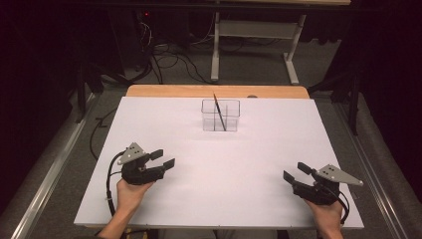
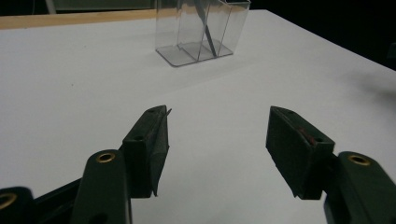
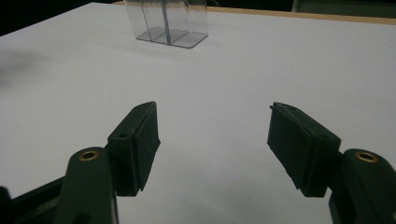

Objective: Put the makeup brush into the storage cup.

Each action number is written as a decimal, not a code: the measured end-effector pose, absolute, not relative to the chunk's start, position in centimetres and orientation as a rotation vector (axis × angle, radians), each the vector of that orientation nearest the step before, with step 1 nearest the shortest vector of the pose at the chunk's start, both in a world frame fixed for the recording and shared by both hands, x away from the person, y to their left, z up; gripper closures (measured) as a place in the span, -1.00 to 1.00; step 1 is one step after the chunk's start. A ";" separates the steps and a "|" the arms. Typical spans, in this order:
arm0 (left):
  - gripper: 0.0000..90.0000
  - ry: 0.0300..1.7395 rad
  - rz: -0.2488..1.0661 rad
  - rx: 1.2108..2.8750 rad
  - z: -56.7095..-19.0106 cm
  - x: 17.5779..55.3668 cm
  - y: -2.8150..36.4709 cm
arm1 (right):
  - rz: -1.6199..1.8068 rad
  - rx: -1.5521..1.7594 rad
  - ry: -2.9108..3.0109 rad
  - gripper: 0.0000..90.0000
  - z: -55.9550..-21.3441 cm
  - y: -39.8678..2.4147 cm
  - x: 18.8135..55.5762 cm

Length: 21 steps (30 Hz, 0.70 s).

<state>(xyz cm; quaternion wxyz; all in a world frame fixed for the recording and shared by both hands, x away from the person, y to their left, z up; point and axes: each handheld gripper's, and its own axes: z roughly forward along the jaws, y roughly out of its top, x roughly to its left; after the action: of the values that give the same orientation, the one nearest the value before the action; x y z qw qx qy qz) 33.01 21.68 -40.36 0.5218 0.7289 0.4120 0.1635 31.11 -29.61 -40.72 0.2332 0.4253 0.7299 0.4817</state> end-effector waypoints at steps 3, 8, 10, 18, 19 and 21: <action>-0.12 0.991 0.392 1.745 -40.5 33.0 21.7 | 1.323 1.169 2.004 -0.21 -40.7 -29.6 31.1; -0.12 1.001 0.388 1.733 -40.7 33.0 21.9 | 1.324 1.180 2.010 -0.21 -40.9 -29.7 31.2; -0.12 1.008 0.382 1.743 -40.9 33.1 21.9 | 1.322 1.179 2.014 -0.21 -40.9 -29.7 31.2; -0.13 1.014 0.384 1.742 -40.9 33.1 21.8 | 1.332 1.194 2.005 -0.21 -40.9 -29.9 31.2; -0.13 1.014 0.386 1.742 -40.9 33.1 21.8 | 1.331 1.194 2.005 -0.21 -40.9 -29.9 31.2; -0.13 1.013 0.383 1.743 -40.9 33.1 21.8 | 1.332 1.195 2.004 -0.21 -40.9 -29.9 31.2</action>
<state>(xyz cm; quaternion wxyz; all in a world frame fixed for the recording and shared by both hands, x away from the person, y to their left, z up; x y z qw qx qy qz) 33.08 21.76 -40.94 0.5182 0.7264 0.4223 0.1596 31.24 -29.93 -40.91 0.2255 0.4333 0.7267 0.4830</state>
